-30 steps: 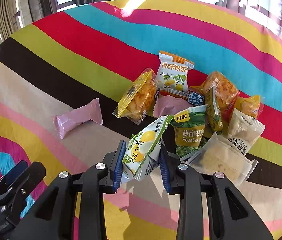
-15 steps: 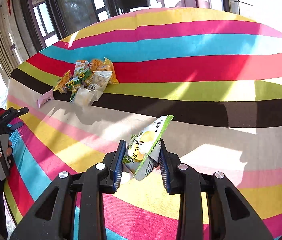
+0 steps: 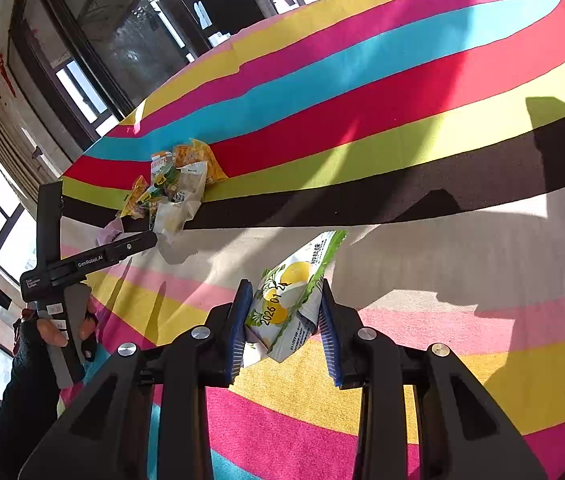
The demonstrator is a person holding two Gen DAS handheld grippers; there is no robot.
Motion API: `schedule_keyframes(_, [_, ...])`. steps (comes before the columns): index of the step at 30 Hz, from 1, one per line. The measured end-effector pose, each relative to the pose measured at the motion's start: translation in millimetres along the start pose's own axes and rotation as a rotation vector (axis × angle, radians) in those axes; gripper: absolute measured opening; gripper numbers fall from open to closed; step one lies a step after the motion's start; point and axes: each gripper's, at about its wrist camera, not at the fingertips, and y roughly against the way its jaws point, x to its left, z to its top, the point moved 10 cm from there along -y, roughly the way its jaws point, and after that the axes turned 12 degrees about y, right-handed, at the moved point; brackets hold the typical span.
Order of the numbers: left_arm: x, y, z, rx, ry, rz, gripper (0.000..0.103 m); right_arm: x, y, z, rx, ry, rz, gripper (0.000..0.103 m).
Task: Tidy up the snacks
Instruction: 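Grasp the white-green cookie bag with the right tool while the left tool grasps a clear cake packet, then carry both held snacks toward the white box beside the table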
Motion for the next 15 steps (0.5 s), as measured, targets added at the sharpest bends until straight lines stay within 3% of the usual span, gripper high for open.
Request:
schedule_keyframes(7, [-19.2,-29.4,17.4,0.036,-0.079,0.012,0.100,0.3,0.6,-2.5,0.002,0.007,-0.004,0.033])
schedule_keyframes(9, [-24.5,-22.8,14.4,0.007,-0.121,0.006,0.066,0.6,1.3,-3.1,-0.001,0.005,-0.002,0.033])
schedule_keyframes(15, [-43.2,29.2,-30.2,-0.068,-0.186,-0.110,0.056,3.2,1.1,-3.8,0.000,0.012,-0.004,0.033])
